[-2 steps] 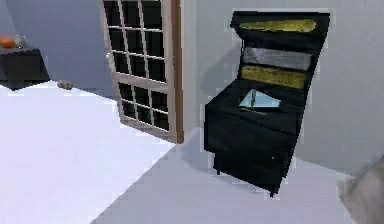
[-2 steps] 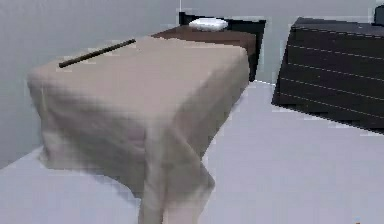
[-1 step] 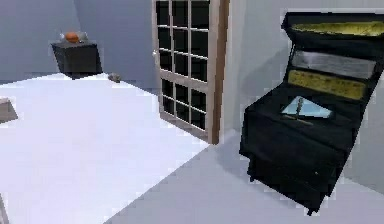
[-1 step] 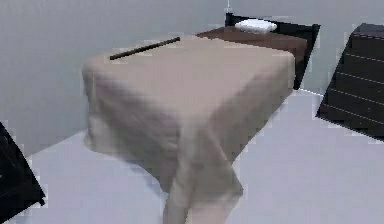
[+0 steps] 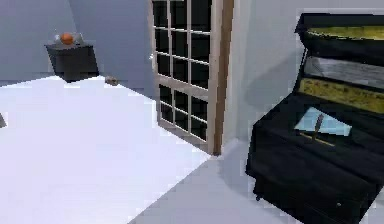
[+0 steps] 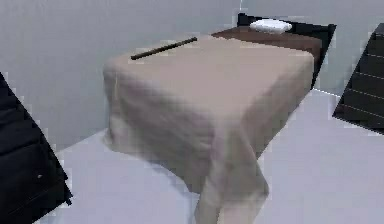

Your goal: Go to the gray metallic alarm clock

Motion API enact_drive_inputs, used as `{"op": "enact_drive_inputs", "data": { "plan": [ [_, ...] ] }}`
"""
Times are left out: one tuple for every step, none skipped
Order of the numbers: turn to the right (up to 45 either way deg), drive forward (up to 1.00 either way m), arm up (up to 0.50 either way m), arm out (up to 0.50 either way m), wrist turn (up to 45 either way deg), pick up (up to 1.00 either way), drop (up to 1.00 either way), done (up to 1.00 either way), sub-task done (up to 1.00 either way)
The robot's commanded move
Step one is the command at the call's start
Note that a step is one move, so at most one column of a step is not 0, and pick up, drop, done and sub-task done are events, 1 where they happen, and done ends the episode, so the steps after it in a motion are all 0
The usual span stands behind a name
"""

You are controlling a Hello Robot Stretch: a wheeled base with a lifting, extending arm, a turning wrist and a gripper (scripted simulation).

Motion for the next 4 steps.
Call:
{"op": "enact_drive_inputs", "data": {
  "plan": [
    [-27.0, 0.0, 0.0, 0.0, 0.0, 0.0, 0.0, 0.0, 0.0],
    [0.0, 0.5, 0.0, 0.0, 0.0, 0.0, 0.0, 0.0, 0.0],
    [0.0, 1.0, 0.0, 0.0, 0.0, 0.0, 0.0, 0.0, 0.0],
    [0.0, 1.0, 0.0, 0.0, 0.0, 0.0, 0.0, 0.0, 0.0]
  ]
}}
